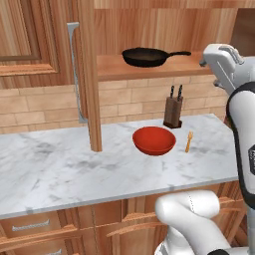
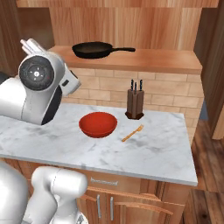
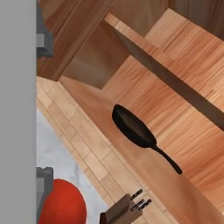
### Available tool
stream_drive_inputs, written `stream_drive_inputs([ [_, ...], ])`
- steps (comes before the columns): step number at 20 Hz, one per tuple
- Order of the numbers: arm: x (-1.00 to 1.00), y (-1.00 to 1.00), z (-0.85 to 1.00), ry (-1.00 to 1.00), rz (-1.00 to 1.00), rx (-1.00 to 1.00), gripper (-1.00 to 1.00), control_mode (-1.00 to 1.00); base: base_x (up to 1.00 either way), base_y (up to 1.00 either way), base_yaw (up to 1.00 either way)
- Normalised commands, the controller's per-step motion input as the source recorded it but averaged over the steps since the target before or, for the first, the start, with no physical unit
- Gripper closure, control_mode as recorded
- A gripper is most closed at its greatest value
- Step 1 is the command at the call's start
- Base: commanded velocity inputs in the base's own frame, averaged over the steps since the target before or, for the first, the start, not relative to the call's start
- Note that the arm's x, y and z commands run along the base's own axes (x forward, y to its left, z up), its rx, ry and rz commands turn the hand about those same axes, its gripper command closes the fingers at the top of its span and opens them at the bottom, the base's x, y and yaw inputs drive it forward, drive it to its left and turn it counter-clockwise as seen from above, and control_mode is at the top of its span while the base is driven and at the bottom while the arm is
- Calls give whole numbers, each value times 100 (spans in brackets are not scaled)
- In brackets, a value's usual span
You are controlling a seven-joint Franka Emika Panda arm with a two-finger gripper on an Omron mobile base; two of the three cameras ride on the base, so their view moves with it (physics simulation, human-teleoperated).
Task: Pick the pan from the cabinet and place it on the stove. Then turn on the stove burner for the pan.
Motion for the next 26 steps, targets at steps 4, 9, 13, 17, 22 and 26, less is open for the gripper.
stream_drive_inputs([
  [4, 53, -32, 9, 0, -11, 0, -100, -100, 0, 0, 0],
  [9, 42, -39, 3, 0, -6, 0, -100, -100, 0, 0, 0],
  [13, 39, -38, 0, 3, -5, 2, -100, -100, 0, 0, 0],
  [17, 52, -23, 0, 8, -5, 6, -100, -100, 0, 0, 0],
  [22, 55, -15, -5, 7, -4, 8, -100, -100, 0, 0, 0],
  [26, 52, -9, -9, 4, -2, 10, -100, -100, 0, 0, 0],
])
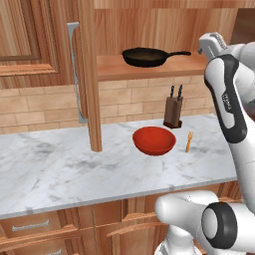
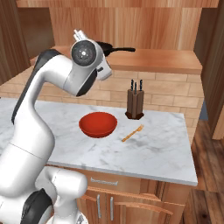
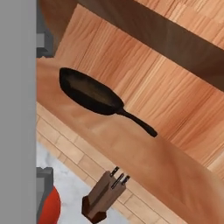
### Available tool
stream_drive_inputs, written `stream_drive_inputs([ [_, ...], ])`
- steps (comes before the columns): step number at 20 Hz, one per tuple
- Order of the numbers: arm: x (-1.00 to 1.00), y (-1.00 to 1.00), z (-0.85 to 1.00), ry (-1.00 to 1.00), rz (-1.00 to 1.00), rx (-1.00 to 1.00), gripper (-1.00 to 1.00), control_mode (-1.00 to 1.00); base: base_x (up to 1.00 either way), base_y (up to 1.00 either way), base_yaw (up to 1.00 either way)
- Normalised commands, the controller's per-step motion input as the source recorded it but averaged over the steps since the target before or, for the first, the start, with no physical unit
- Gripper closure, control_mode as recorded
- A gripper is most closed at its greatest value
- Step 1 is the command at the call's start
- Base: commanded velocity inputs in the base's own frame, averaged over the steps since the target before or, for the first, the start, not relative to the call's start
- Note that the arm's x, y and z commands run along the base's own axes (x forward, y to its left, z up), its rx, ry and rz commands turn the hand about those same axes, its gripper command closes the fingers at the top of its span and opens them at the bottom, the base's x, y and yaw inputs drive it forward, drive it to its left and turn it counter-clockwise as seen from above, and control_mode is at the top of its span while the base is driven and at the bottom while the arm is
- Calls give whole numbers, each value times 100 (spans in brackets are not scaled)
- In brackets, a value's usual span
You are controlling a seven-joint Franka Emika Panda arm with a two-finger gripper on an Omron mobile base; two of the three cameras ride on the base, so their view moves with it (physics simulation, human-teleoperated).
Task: Pick the pan from the cabinet and place it on the stove. Then turn on the stove burner for the pan.
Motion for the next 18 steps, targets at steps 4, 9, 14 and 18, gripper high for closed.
stream_drive_inputs([
  [4, 52, -3, -15, 1, -1, 9, -100, -100, 0, 0, 0],
  [9, 55, 0, -15, 0, -2, 7, -100, -100, 0, 0, 0],
  [14, 55, -5, -8, 1, -2, 3, -100, -100, 0, 0, 0],
  [18, 55, -8, -2, 3, -3, 2, -100, -100, 0, 0, 0],
])
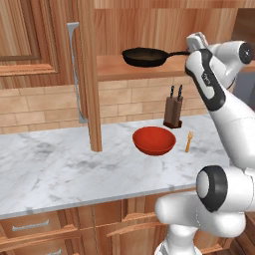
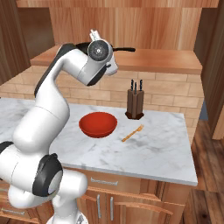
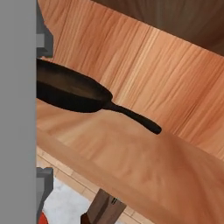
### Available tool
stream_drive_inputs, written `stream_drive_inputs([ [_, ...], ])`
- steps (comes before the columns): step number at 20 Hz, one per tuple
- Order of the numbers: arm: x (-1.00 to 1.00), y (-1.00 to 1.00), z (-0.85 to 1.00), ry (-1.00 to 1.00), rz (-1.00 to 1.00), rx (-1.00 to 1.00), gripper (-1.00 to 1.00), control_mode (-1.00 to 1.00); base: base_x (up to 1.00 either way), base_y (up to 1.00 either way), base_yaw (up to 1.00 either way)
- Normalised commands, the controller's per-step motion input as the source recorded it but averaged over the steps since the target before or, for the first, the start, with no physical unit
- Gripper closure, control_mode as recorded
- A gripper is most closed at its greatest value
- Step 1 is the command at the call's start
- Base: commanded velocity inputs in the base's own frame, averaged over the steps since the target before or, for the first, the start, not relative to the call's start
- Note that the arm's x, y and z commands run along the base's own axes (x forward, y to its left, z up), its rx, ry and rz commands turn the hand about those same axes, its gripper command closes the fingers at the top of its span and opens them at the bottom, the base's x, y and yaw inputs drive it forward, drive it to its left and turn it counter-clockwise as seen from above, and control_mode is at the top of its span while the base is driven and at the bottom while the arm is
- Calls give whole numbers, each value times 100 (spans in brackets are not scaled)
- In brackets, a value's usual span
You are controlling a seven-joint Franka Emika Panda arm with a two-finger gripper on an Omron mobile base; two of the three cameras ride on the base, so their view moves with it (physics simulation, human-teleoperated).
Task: Pick the pan from the cabinet and place it on the stove. Then turn on the stove burner for the pan.
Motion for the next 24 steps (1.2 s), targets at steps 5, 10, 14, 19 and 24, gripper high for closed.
stream_drive_inputs([
  [5, 58, -13, 0, 4, -2, 1, -100, -100, 0, 0, 0],
  [10, 58, -11, -6, 4, -2, 0, -100, -100, 0, 0, 0],
  [14, 57, -10, -8, 4, -1, 0, -100, -100, 0, 0, 0],
  [19, 58, -12, -4, 3, -1, 2, -100, -100, 0, 0, 0],
  [24, 53, -9, -13, 2, -1, 1, -100, -100, 0, 0, 0],
])
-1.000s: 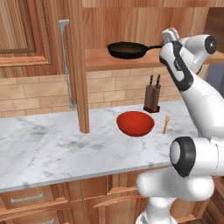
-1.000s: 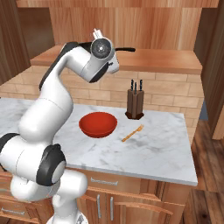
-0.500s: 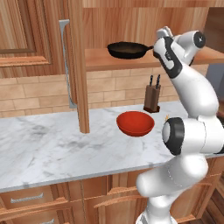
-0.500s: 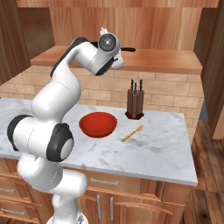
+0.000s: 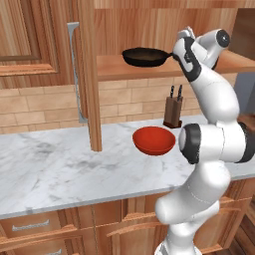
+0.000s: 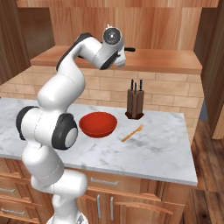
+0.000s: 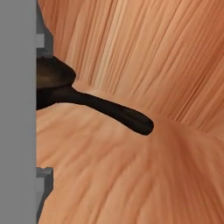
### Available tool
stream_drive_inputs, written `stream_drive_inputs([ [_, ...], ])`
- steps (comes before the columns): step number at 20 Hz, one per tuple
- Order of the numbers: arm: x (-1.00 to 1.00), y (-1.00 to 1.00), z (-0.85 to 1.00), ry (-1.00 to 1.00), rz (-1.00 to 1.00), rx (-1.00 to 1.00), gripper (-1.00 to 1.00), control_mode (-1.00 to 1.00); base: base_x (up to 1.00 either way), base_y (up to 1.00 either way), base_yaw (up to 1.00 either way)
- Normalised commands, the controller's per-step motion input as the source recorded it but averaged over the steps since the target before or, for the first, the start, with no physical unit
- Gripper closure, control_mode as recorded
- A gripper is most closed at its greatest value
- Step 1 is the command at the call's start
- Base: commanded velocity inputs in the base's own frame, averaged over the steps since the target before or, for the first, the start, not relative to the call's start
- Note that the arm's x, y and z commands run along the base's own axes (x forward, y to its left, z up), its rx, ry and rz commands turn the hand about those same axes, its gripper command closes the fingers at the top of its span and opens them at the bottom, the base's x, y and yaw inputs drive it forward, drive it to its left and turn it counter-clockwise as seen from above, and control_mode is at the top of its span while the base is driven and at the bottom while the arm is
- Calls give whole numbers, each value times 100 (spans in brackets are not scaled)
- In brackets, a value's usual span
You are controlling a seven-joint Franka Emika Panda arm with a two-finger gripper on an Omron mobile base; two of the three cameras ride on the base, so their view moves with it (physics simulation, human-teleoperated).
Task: Pick the pan from the cabinet and place it on the stove. Then turn on the stove burner for the pan.
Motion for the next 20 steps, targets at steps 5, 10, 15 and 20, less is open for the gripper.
stream_drive_inputs([
  [5, 35, 0, -13, 0, 0, 0, -100, -100, 0, 0, 0],
  [10, 23, 0, -12, 0, 0, 0, -100, -100, 0, 0, 0],
  [15, 15, -2, -12, 0, 0, 3, -100, -100, 0, 0, 0],
  [20, 16, -1, -10, 0, 0, 4, -100, -100, 0, 0, 0],
])
